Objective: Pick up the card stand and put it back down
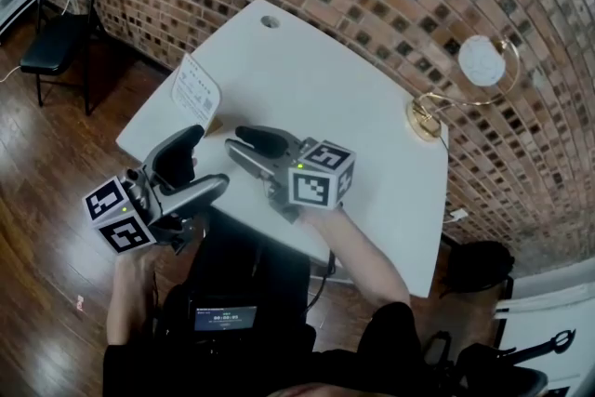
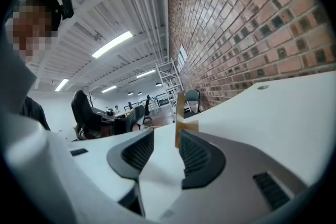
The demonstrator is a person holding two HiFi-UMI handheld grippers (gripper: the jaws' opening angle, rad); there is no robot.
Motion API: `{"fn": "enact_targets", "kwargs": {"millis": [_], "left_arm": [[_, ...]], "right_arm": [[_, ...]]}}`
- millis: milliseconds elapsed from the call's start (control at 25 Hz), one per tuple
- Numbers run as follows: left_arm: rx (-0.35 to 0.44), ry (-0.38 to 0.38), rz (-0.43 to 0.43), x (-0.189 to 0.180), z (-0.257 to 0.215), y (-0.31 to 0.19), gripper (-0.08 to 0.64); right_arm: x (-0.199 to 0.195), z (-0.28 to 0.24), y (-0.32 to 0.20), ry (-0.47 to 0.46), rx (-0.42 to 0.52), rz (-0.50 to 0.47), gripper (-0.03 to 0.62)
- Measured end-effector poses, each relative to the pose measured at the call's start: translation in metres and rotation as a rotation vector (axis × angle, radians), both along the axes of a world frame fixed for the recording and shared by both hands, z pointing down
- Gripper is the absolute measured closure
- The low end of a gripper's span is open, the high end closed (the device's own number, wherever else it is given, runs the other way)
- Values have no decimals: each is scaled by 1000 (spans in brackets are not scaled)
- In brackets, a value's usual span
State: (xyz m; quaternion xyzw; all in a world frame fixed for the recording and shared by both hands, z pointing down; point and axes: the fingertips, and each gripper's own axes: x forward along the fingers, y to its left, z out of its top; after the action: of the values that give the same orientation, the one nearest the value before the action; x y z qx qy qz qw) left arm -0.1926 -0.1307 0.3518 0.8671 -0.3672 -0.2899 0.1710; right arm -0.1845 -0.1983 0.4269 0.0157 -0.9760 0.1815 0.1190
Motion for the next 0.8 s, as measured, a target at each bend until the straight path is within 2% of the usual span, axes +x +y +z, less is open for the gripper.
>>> {"fn": "enact_targets", "kwargs": {"millis": [480, 800], "left_arm": [[8, 6, -30, -24, -3, -14, 115], [-5, 7, -37, -31, 1, -16, 114]], "right_arm": [[-45, 12, -18, 66, 61, 20, 416], [-69, 10, -25, 55, 70, 29, 417]]}}
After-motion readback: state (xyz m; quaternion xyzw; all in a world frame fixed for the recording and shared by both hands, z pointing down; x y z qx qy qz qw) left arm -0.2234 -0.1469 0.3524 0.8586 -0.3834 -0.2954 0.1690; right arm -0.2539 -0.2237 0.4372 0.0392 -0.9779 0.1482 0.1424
